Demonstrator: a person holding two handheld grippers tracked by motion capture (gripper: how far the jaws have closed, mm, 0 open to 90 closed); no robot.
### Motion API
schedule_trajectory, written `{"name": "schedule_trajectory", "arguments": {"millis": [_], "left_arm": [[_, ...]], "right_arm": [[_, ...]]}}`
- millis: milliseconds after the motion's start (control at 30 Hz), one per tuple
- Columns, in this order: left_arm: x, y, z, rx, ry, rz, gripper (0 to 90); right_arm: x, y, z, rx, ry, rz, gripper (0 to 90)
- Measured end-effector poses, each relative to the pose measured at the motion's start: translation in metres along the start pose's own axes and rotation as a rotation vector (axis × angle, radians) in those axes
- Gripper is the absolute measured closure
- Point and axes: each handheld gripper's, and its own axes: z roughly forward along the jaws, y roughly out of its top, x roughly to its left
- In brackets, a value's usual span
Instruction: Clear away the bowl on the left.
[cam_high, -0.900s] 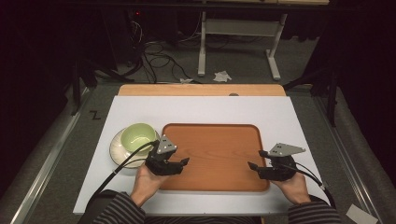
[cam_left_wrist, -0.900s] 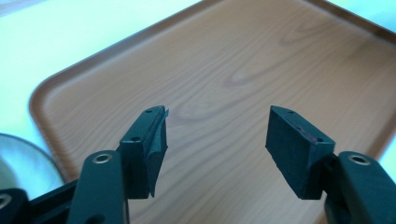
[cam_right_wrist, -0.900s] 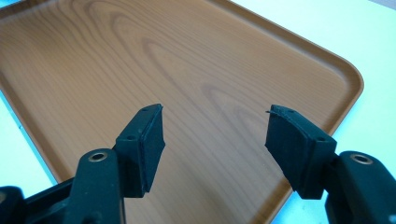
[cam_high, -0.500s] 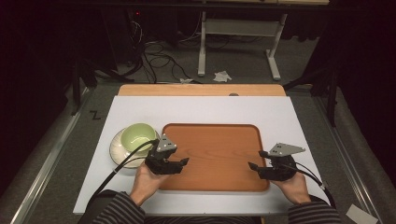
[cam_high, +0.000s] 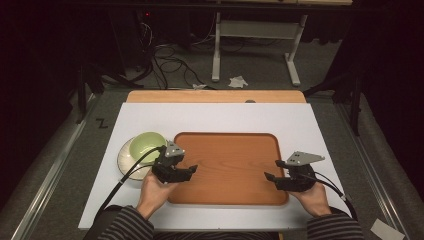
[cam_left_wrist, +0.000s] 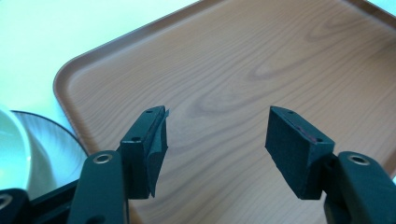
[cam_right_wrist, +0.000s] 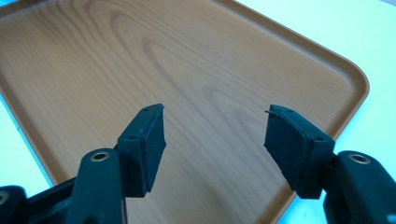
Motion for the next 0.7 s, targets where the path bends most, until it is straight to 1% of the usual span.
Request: {"name": "schedule_trajectory", "arguments": {"millis": [33, 67, 133, 200, 267, 333, 400, 433, 467, 533, 567, 633, 700], "left_arm": [[0.002, 0.000, -0.002, -0.006, -0.004, -0.017, 39.2], [0.003, 0.000, -0.002, -0.015, -0.004, -0.024, 39.1], [0.005, 0.000, -0.004, -0.018, -0.002, -0.022, 39.1], [0.008, -0.001, -0.006, -0.035, 0.015, -0.029, 38.9], [0.013, -0.002, -0.009, -0.053, -0.005, -0.068, 38.8], [0.015, -0.002, -0.012, -0.071, 0.004, -0.071, 38.8], [0.016, -0.003, -0.016, -0.086, 0.011, -0.062, 39.0], [0.019, -0.003, -0.018, -0.090, 0.014, -0.049, 41.7], [0.019, -0.003, -0.018, -0.090, 0.014, -0.049, 42.7], [0.022, -0.003, -0.020, -0.074, 0.020, -0.055, 42.7], [0.025, -0.003, -0.021, -0.066, 0.023, -0.067, 42.3], [0.029, -0.004, -0.025, -0.070, 0.031, -0.086, 41.8], [0.032, -0.004, -0.027, -0.072, 0.037, -0.088, 41.7]], "right_arm": [[0.000, 0.001, 0.001, 0.001, 0.006, -0.005, 39.6], [0.000, 0.001, 0.002, 0.001, 0.006, -0.005, 39.6], [0.000, 0.002, 0.003, 0.001, 0.010, -0.004, 39.6], [-0.001, 0.003, 0.003, -0.002, 0.011, -0.012, 39.6], [-0.001, 0.004, 0.004, 0.001, 0.015, -0.005, 39.7], [-0.002, 0.005, 0.005, -0.002, 0.017, -0.011, 39.6], [-0.002, 0.006, 0.006, -0.002, 0.019, -0.010, 39.6], [-0.003, 0.007, 0.007, 0.000, 0.018, -0.015, 39.7], [-0.003, 0.007, 0.007, 0.000, 0.018, -0.015, 39.7], [-0.004, 0.008, 0.008, -0.003, 0.021, -0.017, 39.7], [-0.005, 0.008, 0.008, -0.003, 0.022, -0.020, 39.8], [-0.005, 0.009, 0.009, -0.001, 0.021, -0.013, 39.8], [-0.005, 0.009, 0.010, -0.004, 0.022, -0.012, 39.8]]}}
